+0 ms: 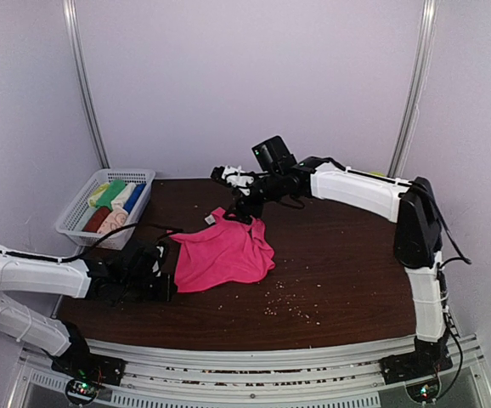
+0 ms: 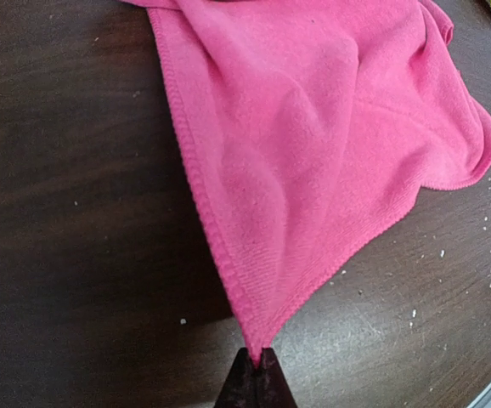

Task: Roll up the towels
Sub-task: Wipe the center of the board with the towel.

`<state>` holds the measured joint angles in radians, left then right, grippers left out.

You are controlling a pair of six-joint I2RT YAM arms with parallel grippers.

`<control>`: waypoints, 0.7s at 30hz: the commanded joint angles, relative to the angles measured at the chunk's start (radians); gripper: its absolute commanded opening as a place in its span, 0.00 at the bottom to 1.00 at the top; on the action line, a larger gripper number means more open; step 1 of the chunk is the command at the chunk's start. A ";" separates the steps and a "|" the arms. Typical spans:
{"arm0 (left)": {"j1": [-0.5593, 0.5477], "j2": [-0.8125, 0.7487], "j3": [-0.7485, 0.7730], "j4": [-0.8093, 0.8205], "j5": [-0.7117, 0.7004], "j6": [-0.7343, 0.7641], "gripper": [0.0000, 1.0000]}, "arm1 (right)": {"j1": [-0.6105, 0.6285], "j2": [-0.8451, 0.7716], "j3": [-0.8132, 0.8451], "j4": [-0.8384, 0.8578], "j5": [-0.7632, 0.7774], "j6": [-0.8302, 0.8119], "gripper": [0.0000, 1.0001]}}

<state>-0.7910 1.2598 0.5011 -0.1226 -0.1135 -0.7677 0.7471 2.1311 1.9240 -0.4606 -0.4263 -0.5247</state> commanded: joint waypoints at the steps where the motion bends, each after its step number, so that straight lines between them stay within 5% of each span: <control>1: -0.016 -0.066 -0.086 0.108 -0.030 -0.151 0.00 | 0.044 0.164 0.186 -0.094 0.140 0.041 0.82; 9: -0.042 -0.269 -0.166 -0.016 -0.200 -0.278 0.00 | 0.048 0.279 0.234 0.046 0.394 0.171 0.86; 15: -0.042 -0.491 -0.184 -0.184 -0.344 -0.338 0.00 | -0.048 0.195 0.173 -0.004 0.194 0.292 0.87; 21: -0.042 -0.576 -0.158 -0.299 -0.401 -0.356 0.00 | -0.139 -0.022 -0.154 0.044 0.019 0.236 0.87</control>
<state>-0.8288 0.7097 0.3275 -0.3103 -0.4244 -1.0855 0.6556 2.2673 1.9198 -0.4507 -0.2935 -0.2844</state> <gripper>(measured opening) 0.003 0.874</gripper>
